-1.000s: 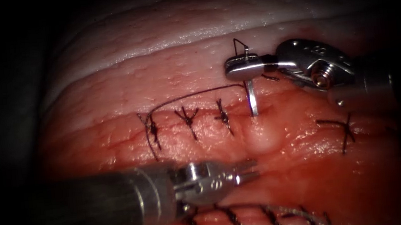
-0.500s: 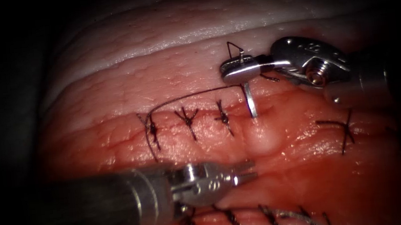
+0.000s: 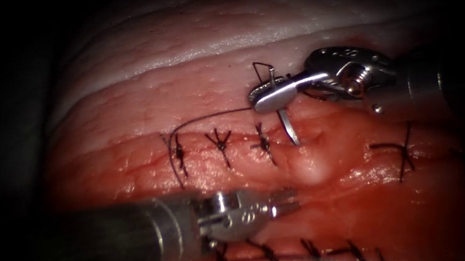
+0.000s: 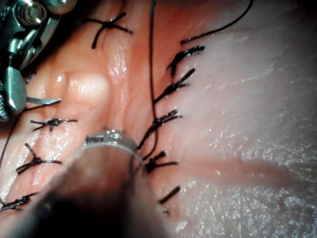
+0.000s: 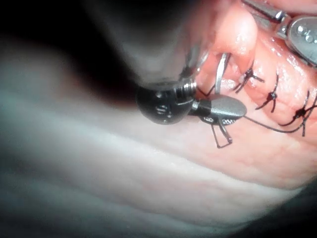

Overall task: Wound Closure
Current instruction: Push needle through flesh below wound with right end-effector

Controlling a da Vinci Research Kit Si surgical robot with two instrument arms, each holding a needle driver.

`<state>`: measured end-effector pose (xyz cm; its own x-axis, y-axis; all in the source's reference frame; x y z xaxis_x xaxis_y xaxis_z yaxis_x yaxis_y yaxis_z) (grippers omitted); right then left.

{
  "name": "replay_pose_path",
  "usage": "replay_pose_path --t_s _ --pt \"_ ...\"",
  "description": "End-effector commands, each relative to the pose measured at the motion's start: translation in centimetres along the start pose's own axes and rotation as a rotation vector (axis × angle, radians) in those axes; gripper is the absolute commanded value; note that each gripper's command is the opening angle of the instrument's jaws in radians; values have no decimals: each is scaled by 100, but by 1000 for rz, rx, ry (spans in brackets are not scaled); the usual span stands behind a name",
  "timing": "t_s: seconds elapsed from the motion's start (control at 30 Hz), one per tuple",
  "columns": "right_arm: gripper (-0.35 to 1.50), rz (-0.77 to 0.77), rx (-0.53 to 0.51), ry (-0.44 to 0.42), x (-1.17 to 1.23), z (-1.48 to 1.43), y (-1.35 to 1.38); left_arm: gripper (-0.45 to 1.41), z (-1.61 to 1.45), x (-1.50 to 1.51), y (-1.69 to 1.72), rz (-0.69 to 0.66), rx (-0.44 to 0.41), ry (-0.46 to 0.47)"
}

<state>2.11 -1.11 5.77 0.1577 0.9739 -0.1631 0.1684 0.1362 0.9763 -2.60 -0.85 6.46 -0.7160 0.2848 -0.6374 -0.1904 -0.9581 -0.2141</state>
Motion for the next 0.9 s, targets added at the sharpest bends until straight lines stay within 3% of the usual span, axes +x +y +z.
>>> replay_pose_path --t_s 0.03,0.3,0.77,0.9 --pt "-35 19 -12 -4 2 7 2 -10 8 0 0 1 0 1" --pt "-35 109 -65 -14 -10 4 -11 -10 6 -1 -1 -5 -2 1" --pt "-35 199 14 -70 -27 27 -32 -8 5 -2 -4 -5 -4 2" --pt "-35 166 -84 18 -10 19 -27 -8 4 -1 -4 -6 -5 2"
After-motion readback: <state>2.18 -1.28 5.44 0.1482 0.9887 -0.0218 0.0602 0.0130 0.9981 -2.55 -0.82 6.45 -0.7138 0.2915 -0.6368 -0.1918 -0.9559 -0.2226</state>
